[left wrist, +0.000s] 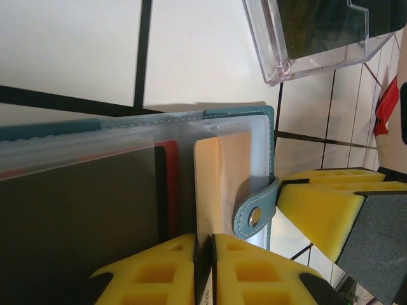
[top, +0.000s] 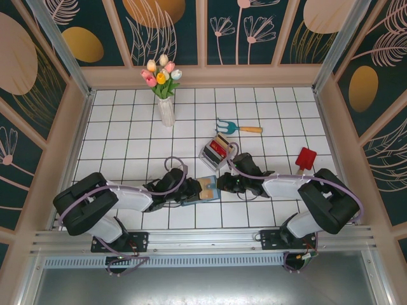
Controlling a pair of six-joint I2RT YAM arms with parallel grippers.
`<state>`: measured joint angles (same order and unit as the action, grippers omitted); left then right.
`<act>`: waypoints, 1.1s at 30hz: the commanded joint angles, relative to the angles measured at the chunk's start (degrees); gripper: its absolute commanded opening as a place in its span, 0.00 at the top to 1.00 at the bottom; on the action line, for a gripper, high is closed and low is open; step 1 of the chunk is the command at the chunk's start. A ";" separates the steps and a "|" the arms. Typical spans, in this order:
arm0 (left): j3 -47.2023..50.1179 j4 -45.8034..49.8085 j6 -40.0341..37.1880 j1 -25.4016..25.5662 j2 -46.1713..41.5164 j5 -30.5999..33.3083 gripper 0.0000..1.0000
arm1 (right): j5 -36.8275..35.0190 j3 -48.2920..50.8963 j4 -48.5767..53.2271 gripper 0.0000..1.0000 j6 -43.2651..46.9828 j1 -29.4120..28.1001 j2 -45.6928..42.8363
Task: Put the credit cards into the card holder
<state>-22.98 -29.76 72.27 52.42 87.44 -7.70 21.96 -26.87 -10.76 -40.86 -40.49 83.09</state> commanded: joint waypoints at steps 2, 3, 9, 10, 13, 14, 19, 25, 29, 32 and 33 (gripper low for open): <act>-2.44 1.43 -0.73 1.10 2.29 -1.62 0.81 | 2.93 0.72 -1.65 0.85 -0.68 -0.56 0.76; -2.89 1.69 -0.75 1.23 2.59 -1.54 0.80 | 3.28 0.85 -1.75 0.85 -0.86 -0.56 0.68; -6.03 5.06 -2.33 2.00 4.21 -1.45 0.71 | 4.43 1.25 -2.35 0.85 -1.44 -0.54 0.58; -6.59 6.20 -2.81 2.22 4.35 -1.23 0.71 | 4.45 1.25 -2.34 0.85 -1.46 -0.49 0.44; -8.33 9.21 -4.51 2.75 4.84 -1.11 0.67 | 4.07 1.19 -1.92 0.85 -1.49 -0.56 0.09; -8.86 10.16 -5.16 2.89 4.93 -1.02 0.67 | 3.82 1.08 -1.65 0.85 -1.50 -0.51 0.10; -10.28 17.28 -7.12 3.11 4.18 1.72 0.66 | -2.10 0.38 3.03 0.85 -1.30 -0.53 -1.99; -10.79 19.07 -8.15 3.12 3.41 2.66 0.65 | -5.67 -0.11 7.29 0.81 0.57 1.15 -7.30; -12.02 19.01 -8.93 3.11 4.44 1.82 0.63 | -3.58 -0.38 9.04 0.70 1.75 2.64 -6.25; -13.04 19.06 -9.50 3.11 4.84 1.30 0.61 | 0.75 0.30 6.73 0.63 1.58 2.37 -4.75; -13.35 19.22 -9.68 3.06 5.02 1.07 0.61 | 1.63 0.65 5.92 0.62 1.17 2.14 -4.53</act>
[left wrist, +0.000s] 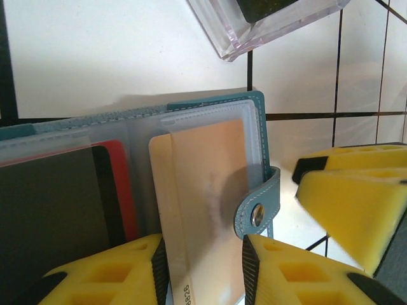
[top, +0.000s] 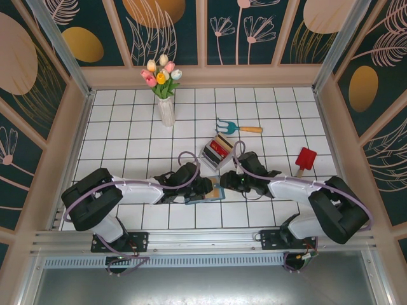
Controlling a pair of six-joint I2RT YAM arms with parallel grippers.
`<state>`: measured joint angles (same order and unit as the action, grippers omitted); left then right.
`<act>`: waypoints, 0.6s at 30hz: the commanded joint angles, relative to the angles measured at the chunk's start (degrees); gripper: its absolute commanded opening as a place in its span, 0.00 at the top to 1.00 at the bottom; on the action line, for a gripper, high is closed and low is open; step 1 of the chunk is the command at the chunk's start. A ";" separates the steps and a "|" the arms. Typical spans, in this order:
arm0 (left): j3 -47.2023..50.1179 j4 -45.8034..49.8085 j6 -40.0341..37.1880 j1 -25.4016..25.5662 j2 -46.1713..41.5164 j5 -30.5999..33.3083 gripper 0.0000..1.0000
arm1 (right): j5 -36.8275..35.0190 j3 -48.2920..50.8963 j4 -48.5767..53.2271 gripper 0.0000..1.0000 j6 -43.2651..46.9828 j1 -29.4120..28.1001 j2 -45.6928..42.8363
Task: Put the credit cards into the card holder
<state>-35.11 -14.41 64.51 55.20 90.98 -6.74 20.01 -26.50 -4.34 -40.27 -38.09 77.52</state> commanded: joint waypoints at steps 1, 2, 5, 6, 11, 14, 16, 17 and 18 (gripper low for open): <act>-1.49 4.04 -2.06 0.31 1.57 0.02 0.61 | 4.48 0.62 -1.38 0.62 0.30 -0.48 1.10; -1.74 4.10 -2.15 0.32 1.73 -0.11 0.61 | 5.51 1.09 -2.55 0.61 -0.12 -0.67 1.29; -2.43 3.64 -2.46 0.32 2.21 -1.17 0.60 | 6.70 1.62 -3.61 0.61 -1.19 -0.85 2.09; -2.80 3.48 -2.53 0.41 2.43 -1.55 0.59 | 6.73 1.91 -4.02 0.61 -1.46 -0.94 2.16; -3.80 2.34 -2.69 0.76 3.82 -3.34 0.58 | 6.42 2.64 -5.17 0.63 -3.03 -0.94 2.71; -4.77 2.72 -3.16 1.20 5.03 -4.19 0.56 | 6.53 2.95 -5.77 0.65 -3.45 -0.93 2.45; -5.13 2.61 -3.16 1.56 5.42 -4.41 0.56 | 6.28 2.85 -5.39 0.65 -3.51 -0.94 2.53; -5.22 2.63 -3.16 1.59 5.48 -4.46 0.56 | 6.12 2.86 -5.19 0.65 -3.50 -0.93 2.46; -5.23 3.11 -2.91 1.60 5.21 -3.65 0.56 | 5.82 2.75 -4.84 0.65 -3.50 -0.93 2.38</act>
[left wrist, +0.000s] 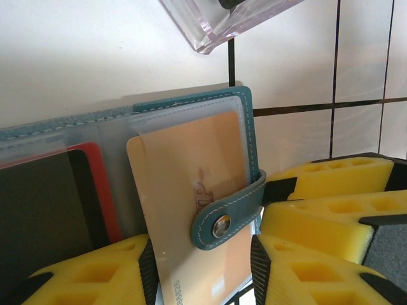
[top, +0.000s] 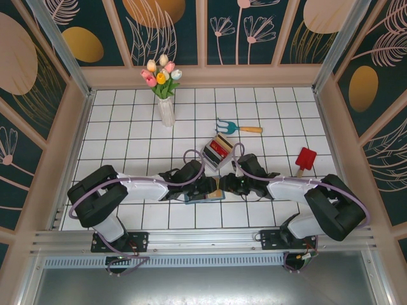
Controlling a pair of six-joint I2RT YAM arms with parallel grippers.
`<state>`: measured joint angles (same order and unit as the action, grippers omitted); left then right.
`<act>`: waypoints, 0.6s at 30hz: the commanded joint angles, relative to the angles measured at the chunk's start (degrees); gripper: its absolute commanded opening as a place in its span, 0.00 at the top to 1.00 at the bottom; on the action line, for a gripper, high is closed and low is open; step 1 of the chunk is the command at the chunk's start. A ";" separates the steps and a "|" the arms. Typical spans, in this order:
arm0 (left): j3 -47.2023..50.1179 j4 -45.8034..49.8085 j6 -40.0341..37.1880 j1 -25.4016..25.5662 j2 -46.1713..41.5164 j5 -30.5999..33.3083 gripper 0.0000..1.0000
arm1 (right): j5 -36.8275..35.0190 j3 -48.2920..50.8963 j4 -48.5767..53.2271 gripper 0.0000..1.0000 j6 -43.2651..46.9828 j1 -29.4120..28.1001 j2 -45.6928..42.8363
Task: Put the credit cards into the card holder
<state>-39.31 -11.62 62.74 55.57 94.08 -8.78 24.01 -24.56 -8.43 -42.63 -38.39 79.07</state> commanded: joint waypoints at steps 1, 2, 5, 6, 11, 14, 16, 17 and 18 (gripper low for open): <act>-0.78 0.82 -0.85 1.28 1.51 -0.33 0.56 | 1.45 0.70 -0.45 0.66 -1.14 -0.64 0.52; -0.34 1.47 -0.60 1.23 0.63 1.04 0.54 | 0.91 0.61 -0.01 0.66 -1.05 -0.63 0.15; -0.66 6.66 -0.90 1.24 -1.69 5.68 0.51 | -4.22 -1.26 5.35 0.65 0.86 -0.49 -1.94; -0.78 8.65 -0.98 1.23 -2.40 7.22 0.51 | -6.55 -2.02 7.78 0.65 1.84 -0.33 -2.62; 0.90 13.45 0.31 1.23 -6.35 13.21 0.49 | -14.94 -4.02 15.02 0.66 4.74 1.38 -6.14; 2.15 12.80 0.46 1.21 -9.14 14.53 0.46 | -15.57 -5.66 15.71 0.64 7.10 0.73 -8.71; 2.52 12.15 0.45 1.25 -10.94 15.38 0.46 | -13.94 -7.02 14.91 0.62 8.45 -0.52 -8.40; 2.64 12.34 0.69 1.24 -11.92 16.23 0.45 | -13.93 -8.08 15.21 0.61 8.82 -1.60 -7.48; 2.79 12.53 0.71 1.29 -13.12 17.19 0.46 | -14.86 -9.45 15.82 0.61 9.19 -3.11 -6.20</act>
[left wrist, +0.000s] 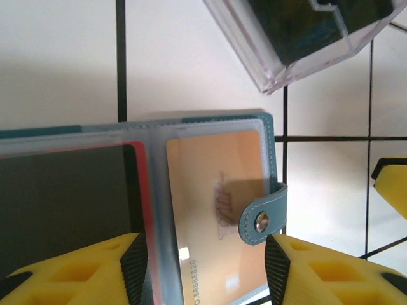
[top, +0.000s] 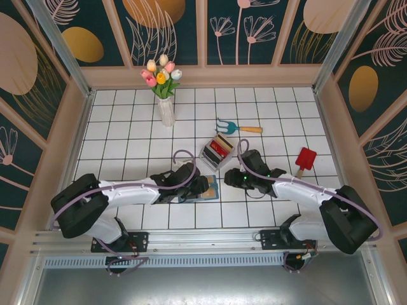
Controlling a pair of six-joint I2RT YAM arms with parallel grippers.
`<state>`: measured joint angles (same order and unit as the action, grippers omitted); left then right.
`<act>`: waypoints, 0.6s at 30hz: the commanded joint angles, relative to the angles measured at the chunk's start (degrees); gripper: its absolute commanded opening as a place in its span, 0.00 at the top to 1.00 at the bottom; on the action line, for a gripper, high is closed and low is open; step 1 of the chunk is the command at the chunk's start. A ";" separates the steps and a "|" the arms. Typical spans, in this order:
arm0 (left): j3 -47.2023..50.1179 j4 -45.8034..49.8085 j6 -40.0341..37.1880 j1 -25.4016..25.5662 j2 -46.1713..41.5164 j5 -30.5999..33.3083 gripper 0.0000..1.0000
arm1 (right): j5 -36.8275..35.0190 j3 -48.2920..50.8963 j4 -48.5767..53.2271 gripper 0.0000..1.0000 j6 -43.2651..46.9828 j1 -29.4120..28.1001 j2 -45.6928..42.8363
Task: Put the credit cards into the card holder
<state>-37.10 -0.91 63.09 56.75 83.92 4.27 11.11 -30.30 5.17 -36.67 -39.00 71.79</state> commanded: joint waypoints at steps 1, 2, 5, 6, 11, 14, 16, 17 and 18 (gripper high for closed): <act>0.71 2.39 0.67 0.06 -4.05 5.37 0.47 | -3.19 -4.85 2.77 0.61 3.34 -3.94 2.23; 1.09 3.44 1.51 0.06 -5.55 7.07 0.49 | -4.80 -6.32 3.41 0.61 3.35 -5.74 3.65; 3.46 5.55 3.67 -0.14 -9.67 11.19 0.51 | -8.89 -10.38 4.78 0.56 3.15 -11.10 8.13; 4.38 5.48 4.00 -0.36 -10.63 11.37 0.52 | -10.86 -11.89 5.89 0.54 2.74 -12.58 9.72; 7.78 2.43 4.08 -1.71 -11.80 8.78 0.53 | -22.38 -18.99 13.62 0.41 1.31 -18.16 18.01; 8.19 0.14 3.23 -1.91 -10.44 7.21 0.54 | -23.42 -20.85 14.88 0.40 1.77 -19.21 21.22; 8.18 -1.11 2.66 -2.06 -9.15 6.47 0.55 | -23.82 -21.75 15.74 0.40 1.65 -19.61 22.67; 8.14 -1.76 2.37 -2.15 -8.26 6.04 0.55 | -24.76 -22.00 16.67 0.40 1.22 -19.87 23.10; 7.90 -1.98 2.14 -2.17 -7.25 5.67 0.56 | -25.46 -22.06 17.42 0.40 0.86 -19.97 23.16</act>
<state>-29.23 -0.27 66.22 55.00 74.72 11.31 -9.54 -50.61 17.45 -34.92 -58.30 94.39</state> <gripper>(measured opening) 0.442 0.602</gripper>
